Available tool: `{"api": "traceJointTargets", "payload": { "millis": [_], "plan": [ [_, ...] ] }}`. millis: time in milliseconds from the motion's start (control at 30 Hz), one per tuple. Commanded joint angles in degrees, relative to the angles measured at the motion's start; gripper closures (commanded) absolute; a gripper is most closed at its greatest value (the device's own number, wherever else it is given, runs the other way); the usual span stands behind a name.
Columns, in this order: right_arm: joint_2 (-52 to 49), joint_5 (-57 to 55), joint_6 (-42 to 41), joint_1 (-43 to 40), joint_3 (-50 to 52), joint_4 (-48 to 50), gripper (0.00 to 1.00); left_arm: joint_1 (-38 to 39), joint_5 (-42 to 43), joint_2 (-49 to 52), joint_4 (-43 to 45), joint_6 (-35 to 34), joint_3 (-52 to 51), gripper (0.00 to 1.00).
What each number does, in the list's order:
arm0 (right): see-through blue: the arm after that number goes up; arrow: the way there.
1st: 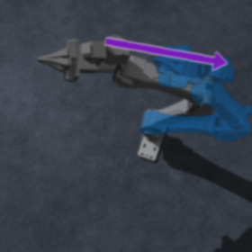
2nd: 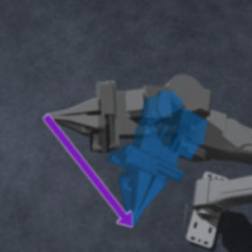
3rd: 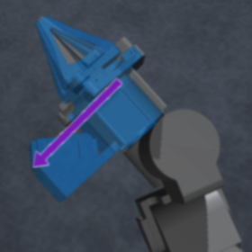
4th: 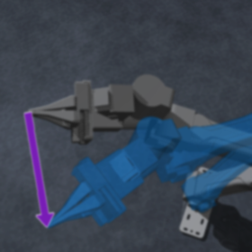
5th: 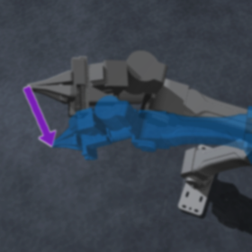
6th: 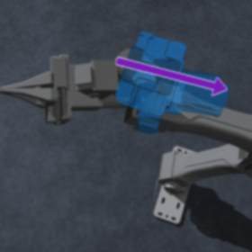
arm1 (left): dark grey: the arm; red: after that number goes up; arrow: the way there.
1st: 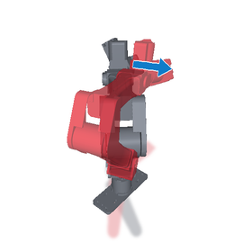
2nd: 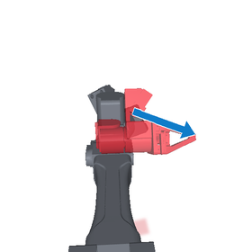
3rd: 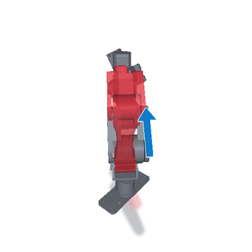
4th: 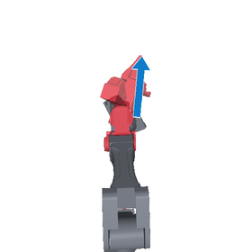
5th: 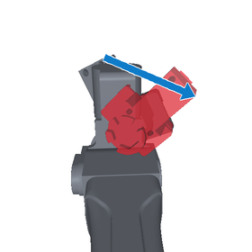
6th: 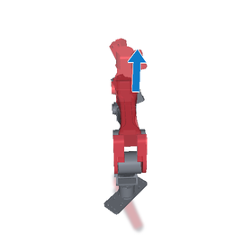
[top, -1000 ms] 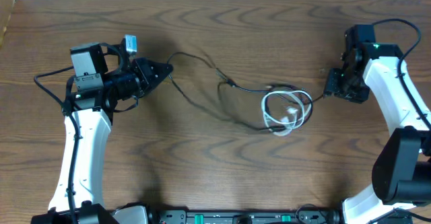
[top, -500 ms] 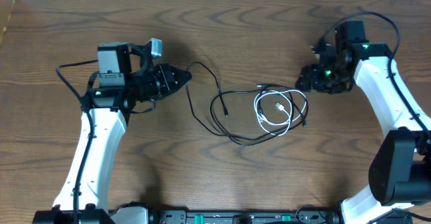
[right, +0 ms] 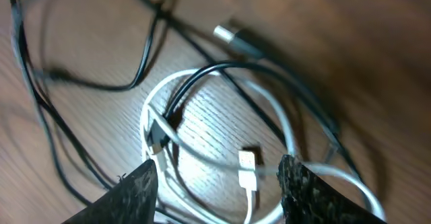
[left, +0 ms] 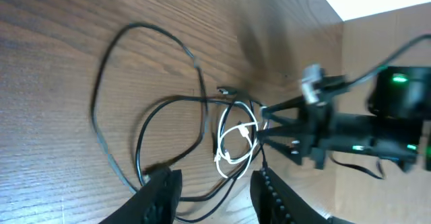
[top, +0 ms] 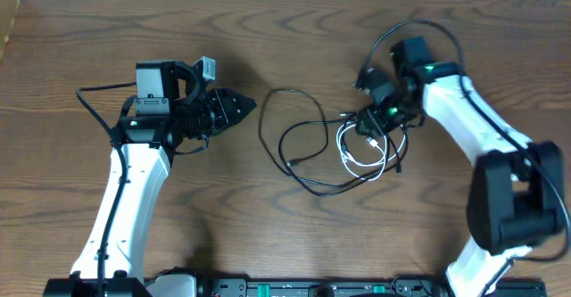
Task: Untangle cables
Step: 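Lower the right gripper onto the white cable and grasp it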
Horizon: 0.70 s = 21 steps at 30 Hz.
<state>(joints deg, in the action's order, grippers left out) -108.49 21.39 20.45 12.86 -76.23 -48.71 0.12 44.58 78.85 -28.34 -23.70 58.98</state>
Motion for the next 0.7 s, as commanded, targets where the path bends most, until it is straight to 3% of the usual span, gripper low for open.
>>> {"api": "traceJointTargets", "payload": {
  "millis": [0, 100, 133, 233, 267, 433, 667],
  "plan": [
    [-3.80, 0.15, 8.59, 0.52, 0.70, -0.28, 0.48, 0.24, -0.70, -1.03, -0.13, 0.74, 1.25, 0.61],
    [-5.05, 0.17, 8.55, 0.50, 0.70, 0.39, 0.55, 0.24, -0.70, -1.05, -0.13, 0.74, 1.25, 0.60],
    [-5.05, 0.17, 8.31, 0.48, 0.70, 1.01, 0.61, 0.24, -0.70, -1.05, -0.13, 0.74, 1.25, 0.60],
    [-4.50, 0.20, 3.37, 0.46, -0.26, 3.19, 0.95, 0.24, -0.70, -1.05, -0.11, 0.74, 1.25, 0.60],
    [-4.15, 0.22, 0.96, 0.48, -1.05, 3.56, 0.99, 0.24, -0.70, -1.03, -0.09, 0.74, 1.25, 0.60],
    [-1.99, 0.48, -4.59, 0.92, -6.60, 1.07, 0.99, 0.57, -0.72, -1.05, 0.15, 0.74, 1.25, 0.60],
    [2.19, 0.66, -7.58, 1.22, -15.47, -9.92, 0.99, 4.63, -2.73, -1.03, 1.57, 0.76, 1.25, 0.60]
  ]
}}
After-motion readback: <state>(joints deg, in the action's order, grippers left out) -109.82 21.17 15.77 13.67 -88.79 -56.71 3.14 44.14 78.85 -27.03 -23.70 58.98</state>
